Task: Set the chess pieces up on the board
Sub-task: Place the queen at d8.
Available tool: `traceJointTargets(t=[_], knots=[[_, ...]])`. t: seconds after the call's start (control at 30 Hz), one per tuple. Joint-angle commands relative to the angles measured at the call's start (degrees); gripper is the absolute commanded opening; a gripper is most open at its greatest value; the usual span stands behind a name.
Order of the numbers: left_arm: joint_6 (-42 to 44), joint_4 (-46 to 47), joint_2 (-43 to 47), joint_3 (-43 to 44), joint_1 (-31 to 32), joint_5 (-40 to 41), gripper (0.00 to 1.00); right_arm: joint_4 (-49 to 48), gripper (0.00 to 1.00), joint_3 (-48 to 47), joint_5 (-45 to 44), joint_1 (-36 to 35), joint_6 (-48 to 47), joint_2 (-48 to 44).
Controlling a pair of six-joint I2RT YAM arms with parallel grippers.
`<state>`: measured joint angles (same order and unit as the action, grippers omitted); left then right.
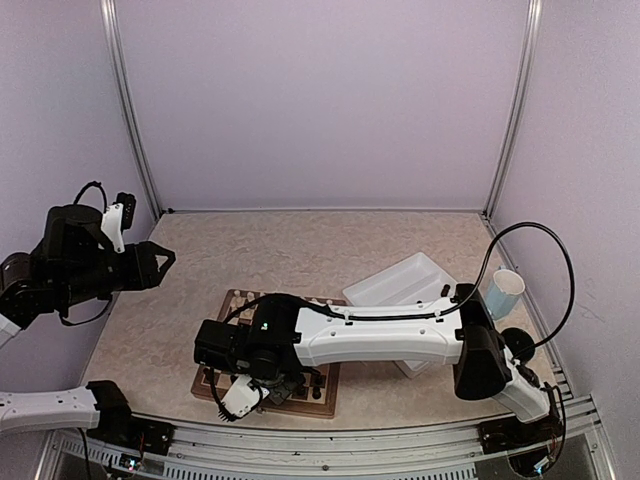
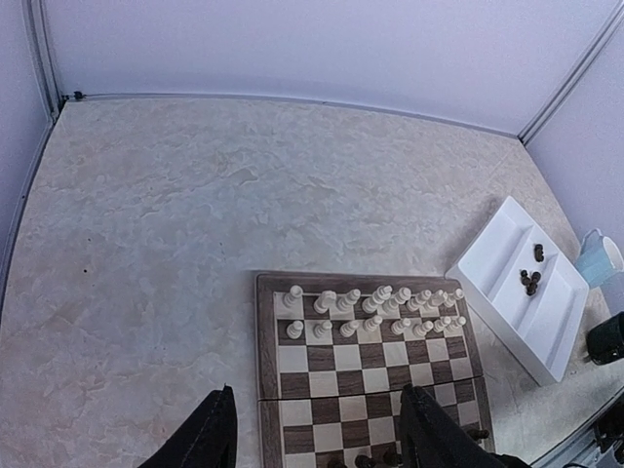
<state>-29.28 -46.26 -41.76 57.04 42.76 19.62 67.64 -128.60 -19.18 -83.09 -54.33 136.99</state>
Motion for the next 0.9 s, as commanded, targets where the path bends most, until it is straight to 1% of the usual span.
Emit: traceJointTargets(t=[0.0,0.17,0.2,0.33,0.53,0.67,0.8,0.87], knots=[[0.98,1.68,-0.08,-0.40,-0.40,-0.81,0.56,-0.03,0.19,-1.40,0.08,-0.42,0.57,1.26],[1.06,1.69,-0.08,-0.42,-0.40,-0.89,0.56,-0.33,0.22,-1.20,0.15,-0.54,0.95,1.26],[1.06,1.70,-0.08,-0.43,-0.40,-0.90,0.56,-0.35,0.24,-1.15,0.16,-0.50,1.02,1.18],[1.10,1.79,-0.20,-0.43,-0.40,-1.05,0.57,-0.16,0.27,-1.09,-0.31,-0.63,1.37,0.86],[1.89,3.65,-1.90,-1.32,-0.40,-2.54,0.57,0.77,0.33,0.13,-0.26,-0.26,1.59,-2.80],[2.47,4.57,-4.68,-1.66,-0.40,-3.55,0.56,-0.90,0.34,2.58,2.42,0.60,2.43,-7.19],[2.03,5.57,-6.24,-2.54,-0.31,-5.39,0.55,2.14,0.34,0.88,6.79,2.37,4.63,-8.89],[1.70,6.29,-5.79,-3.26,-0.11,-7.78,0.53,2.97,0.34,0.85,8.87,3.91,5.07,-10.75]])
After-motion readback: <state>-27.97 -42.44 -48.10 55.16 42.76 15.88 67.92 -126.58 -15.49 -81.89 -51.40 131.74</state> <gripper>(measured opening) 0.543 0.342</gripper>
